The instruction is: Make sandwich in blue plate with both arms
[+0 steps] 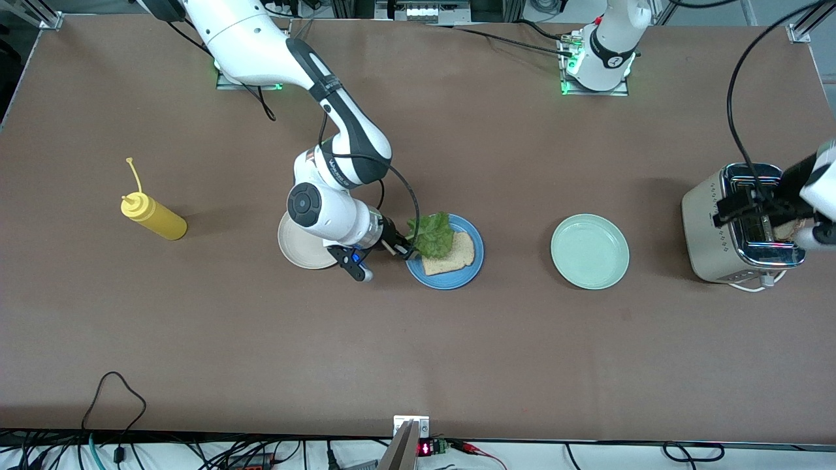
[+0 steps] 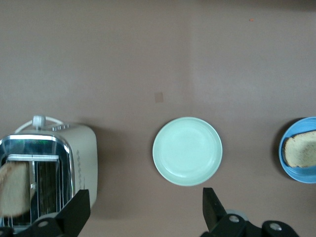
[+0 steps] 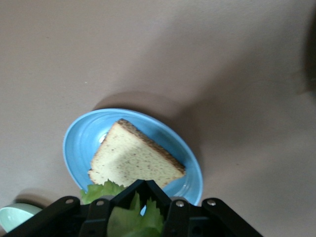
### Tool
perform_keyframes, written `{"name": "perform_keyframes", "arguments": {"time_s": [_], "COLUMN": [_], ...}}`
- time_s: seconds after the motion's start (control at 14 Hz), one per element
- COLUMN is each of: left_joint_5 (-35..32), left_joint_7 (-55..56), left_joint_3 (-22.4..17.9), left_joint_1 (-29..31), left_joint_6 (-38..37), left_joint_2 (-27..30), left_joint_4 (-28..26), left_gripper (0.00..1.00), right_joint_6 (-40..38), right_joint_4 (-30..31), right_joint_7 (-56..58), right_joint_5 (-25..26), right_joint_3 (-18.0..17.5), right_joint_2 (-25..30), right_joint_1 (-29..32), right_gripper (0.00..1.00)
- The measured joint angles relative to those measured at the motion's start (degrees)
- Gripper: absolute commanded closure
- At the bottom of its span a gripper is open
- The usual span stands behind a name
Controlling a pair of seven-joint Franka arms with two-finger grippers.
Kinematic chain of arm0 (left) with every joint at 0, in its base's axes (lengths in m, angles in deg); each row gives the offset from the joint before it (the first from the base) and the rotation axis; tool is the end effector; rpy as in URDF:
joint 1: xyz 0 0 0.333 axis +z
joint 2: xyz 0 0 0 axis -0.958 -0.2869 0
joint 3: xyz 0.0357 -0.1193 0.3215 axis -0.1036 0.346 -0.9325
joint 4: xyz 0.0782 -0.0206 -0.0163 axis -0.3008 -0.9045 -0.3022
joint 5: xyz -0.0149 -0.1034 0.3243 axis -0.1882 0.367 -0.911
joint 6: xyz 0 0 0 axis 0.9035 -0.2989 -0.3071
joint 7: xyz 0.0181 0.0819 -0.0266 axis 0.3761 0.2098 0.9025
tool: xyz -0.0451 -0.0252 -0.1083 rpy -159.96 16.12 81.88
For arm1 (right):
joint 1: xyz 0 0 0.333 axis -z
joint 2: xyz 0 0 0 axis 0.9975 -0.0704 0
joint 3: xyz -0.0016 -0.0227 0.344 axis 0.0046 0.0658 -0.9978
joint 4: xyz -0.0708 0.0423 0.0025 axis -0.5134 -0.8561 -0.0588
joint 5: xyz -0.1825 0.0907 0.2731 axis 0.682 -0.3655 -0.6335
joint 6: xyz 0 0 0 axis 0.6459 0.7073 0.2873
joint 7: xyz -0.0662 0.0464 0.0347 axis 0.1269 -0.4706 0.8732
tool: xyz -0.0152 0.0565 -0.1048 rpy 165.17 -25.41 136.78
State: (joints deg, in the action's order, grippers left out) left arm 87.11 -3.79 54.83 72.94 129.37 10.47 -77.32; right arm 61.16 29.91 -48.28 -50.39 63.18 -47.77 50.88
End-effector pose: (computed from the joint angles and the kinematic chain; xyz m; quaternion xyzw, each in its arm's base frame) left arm 0.5695 0.0088 0.6021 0.9996 0.0198 0.0079 0.0173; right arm 0.5817 0.4247 0.2913 -0.9074 0.3543 0.1089 0.1983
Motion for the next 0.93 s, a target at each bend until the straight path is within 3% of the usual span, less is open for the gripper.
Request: {"name": "perform_keyframes", "arguments": {"time_s": [0.29, 0.57, 0.71, 0.93], "left_joint_5": [0.00, 0.00, -0.21, -1.53], "left_joint_7": [1.41, 1.53, 1.52, 1.51], "left_joint_3": [3.10, 4.28, 4.49, 4.80], "left_joint_1": [2.70, 3.01, 3.03, 3.14], "left_joint_6": [-0.55, 1.93, 2.08, 2.43], "left_joint_2": [5.16, 12.18, 13.68, 13.86], "left_joint_4": [-5.88, -15.27, -16.67, -17.27], "left_gripper": [0.00, 0.00, 0.00, 0.00], "right_joint_6": [4.43, 5.07, 5.08, 5.08], "right_joint_4": [-0.03, -0.25, -0.42, -0.50], "right_joint_7": [0.00, 0.00, 0.00, -0.01], "right_joint_5": [-1.46, -1.63, -1.65, -1.66], "right_joint_3": [0.00, 0.04, 0.05, 0.05], "right_joint_2": [-1.86, -2.56, -2.58, -2.59], "right_joint_1": [-1.20, -1.42, -1.42, -1.42], "right_gripper": [0.98, 0.50, 0.40, 0.39]}}
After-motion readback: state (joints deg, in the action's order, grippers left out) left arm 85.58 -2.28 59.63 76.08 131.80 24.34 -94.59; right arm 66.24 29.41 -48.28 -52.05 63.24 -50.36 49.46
